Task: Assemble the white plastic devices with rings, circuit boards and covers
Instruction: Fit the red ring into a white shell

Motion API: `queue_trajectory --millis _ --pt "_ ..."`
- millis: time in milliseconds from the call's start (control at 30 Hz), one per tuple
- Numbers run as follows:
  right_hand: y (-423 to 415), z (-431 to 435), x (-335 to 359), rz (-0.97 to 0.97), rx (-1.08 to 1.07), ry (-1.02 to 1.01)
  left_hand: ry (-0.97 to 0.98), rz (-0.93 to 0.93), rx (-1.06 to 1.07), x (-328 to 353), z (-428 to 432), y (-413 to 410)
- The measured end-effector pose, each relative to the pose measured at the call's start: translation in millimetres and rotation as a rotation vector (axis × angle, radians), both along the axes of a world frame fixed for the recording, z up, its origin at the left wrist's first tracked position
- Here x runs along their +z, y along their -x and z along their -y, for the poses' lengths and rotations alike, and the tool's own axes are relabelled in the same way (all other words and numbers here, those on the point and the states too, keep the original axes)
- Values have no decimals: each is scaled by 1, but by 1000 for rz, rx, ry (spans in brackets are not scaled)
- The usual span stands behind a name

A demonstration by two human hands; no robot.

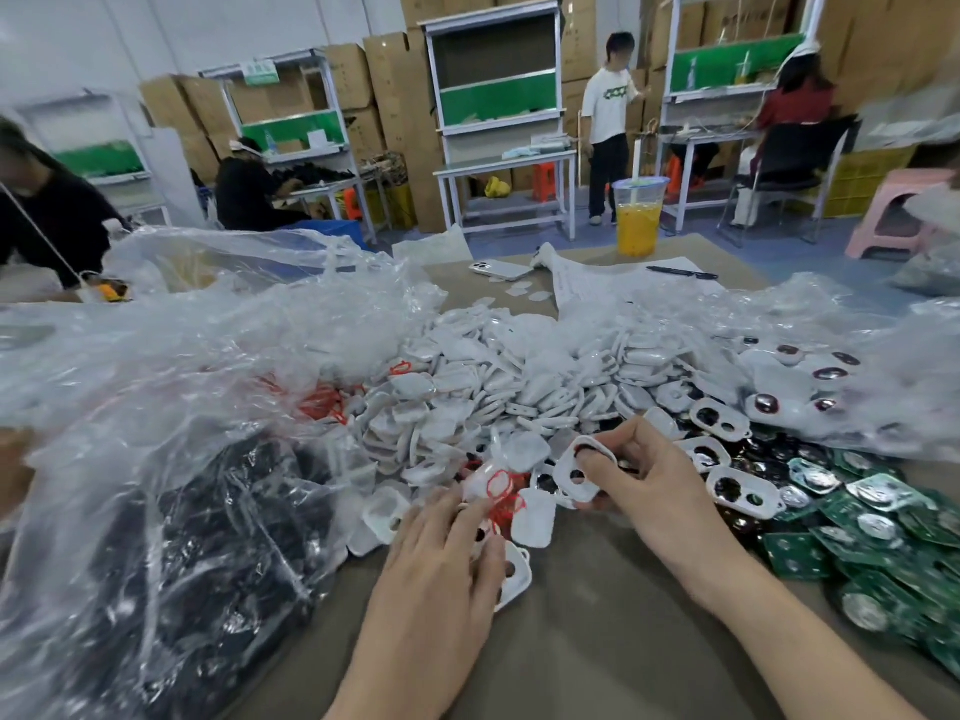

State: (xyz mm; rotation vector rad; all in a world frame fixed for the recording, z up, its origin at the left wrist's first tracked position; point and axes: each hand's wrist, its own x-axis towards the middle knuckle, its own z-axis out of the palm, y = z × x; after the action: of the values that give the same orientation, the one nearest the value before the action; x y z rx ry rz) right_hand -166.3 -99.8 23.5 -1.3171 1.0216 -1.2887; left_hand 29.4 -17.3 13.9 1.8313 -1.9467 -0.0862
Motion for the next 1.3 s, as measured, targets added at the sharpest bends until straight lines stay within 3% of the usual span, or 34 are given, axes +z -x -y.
queue_trajectory --millis 100,167,233,433,800,1300 --pt "0 2 -2 -38 -11 3 -42 -134 -85 3 -2 0" --pt "1 3 -1 -57 -18 20 -12 -295 -32 7 -2 -4" --pt "3 4 -3 -67 -37 19 62 -343 69 5 2 -9" --pt "4 8 -5 -67 -44 -22 110 -217 230 -2 11 -14" --pt "4 11 -7 14 -22 -43 124 -233 198 -3 15 -28" --pt "7 16 -9 186 18 -118 128 -63 166 -2 23 -35"
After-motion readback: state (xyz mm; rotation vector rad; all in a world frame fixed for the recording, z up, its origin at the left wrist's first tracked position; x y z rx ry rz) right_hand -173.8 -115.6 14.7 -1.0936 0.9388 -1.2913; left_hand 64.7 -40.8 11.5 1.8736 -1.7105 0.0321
